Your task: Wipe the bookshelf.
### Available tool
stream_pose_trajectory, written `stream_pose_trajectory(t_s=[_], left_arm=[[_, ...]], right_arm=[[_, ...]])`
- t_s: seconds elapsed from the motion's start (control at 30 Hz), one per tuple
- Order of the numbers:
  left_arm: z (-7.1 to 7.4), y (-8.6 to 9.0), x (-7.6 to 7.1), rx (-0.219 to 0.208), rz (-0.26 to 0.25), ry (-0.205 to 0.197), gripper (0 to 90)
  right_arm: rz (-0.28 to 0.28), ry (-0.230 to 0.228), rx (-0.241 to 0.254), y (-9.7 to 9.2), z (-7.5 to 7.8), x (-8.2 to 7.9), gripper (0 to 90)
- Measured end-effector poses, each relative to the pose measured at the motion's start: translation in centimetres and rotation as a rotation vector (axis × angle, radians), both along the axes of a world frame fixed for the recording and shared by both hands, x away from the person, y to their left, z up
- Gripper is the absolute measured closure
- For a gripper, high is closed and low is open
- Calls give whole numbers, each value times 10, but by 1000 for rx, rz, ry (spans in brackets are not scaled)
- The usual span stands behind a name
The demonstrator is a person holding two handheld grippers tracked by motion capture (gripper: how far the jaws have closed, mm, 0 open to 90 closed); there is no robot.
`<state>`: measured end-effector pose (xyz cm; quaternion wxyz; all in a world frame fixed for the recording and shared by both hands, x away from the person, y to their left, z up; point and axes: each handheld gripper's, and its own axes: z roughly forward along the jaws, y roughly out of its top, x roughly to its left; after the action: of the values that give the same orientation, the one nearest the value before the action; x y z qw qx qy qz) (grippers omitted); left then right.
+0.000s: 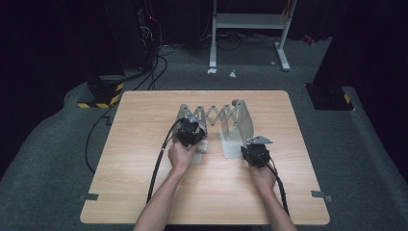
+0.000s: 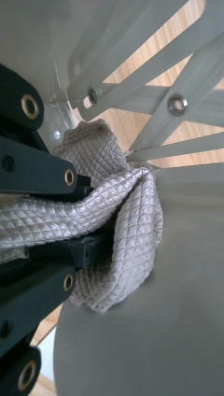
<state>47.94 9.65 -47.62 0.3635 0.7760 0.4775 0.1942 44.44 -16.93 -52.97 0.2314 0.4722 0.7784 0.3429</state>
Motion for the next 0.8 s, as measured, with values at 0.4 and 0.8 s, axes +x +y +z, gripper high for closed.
stream_pose_trajectory(t_s=[0.4, 0.8], left_arm=[[-20, -5, 6, 14, 27, 48, 785], [-4, 10, 9, -58, 89, 63, 786]], right_arm=[[0, -12, -20, 2, 0, -1, 751], [4, -8, -13, 2, 0, -1, 753]])
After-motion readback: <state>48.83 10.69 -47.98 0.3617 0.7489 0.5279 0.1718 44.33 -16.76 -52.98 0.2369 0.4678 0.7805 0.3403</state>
